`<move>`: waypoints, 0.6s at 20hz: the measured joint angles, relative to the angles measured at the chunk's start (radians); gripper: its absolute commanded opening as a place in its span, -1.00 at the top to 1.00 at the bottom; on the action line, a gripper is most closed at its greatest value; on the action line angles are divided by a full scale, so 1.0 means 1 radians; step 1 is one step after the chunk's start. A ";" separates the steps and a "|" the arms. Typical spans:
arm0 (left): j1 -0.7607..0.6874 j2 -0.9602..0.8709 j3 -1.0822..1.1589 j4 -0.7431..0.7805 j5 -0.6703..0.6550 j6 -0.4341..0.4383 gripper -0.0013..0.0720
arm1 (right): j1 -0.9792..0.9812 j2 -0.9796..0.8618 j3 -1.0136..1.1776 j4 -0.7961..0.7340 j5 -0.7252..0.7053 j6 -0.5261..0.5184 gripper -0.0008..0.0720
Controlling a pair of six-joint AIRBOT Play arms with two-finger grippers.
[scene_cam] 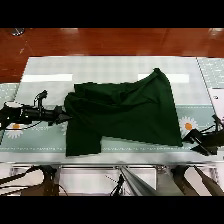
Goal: Fold the shirts.
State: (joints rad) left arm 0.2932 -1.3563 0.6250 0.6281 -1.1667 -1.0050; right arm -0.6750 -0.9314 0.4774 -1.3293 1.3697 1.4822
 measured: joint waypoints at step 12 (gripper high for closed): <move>0.000 0.004 0.000 -0.034 0.054 -0.008 0.86 | 0.021 -0.219 -0.021 0.349 -0.124 -0.193 0.92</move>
State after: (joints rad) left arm 0.2932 -1.3525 0.6250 0.5945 -1.1130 -1.0130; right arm -0.6537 -1.1503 0.4564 -0.9798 1.2453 1.2896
